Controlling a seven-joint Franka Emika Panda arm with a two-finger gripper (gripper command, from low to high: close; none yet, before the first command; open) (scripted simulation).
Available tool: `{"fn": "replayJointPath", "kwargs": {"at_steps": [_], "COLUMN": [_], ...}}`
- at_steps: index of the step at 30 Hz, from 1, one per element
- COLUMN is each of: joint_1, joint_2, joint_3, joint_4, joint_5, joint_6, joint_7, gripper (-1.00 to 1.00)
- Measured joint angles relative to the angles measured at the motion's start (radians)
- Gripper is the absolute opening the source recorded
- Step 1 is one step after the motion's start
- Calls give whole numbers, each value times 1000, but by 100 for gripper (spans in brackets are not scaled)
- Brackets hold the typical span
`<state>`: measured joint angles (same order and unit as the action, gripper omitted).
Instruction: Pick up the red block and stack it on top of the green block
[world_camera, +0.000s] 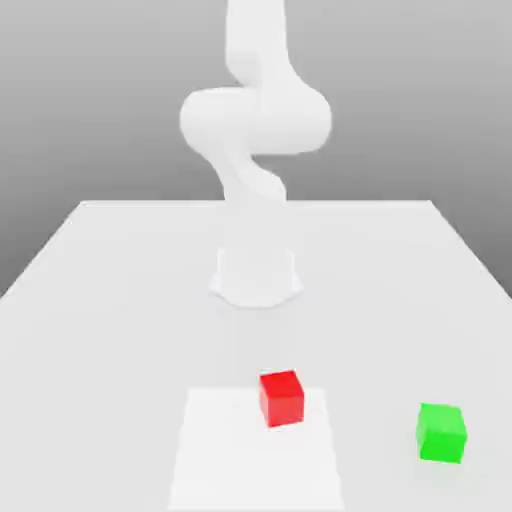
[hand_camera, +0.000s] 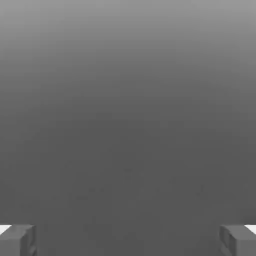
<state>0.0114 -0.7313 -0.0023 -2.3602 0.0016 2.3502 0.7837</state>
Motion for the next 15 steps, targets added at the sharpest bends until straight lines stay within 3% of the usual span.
{"fn": "replayJointPath", "kwargs": {"at_steps": [15], "joint_1": [72], "joint_2": [522], "joint_3": [0], "joint_4": [-427], "joint_5": [6], "joint_6": [369], "joint_7": [-117], "gripper": [0]}}
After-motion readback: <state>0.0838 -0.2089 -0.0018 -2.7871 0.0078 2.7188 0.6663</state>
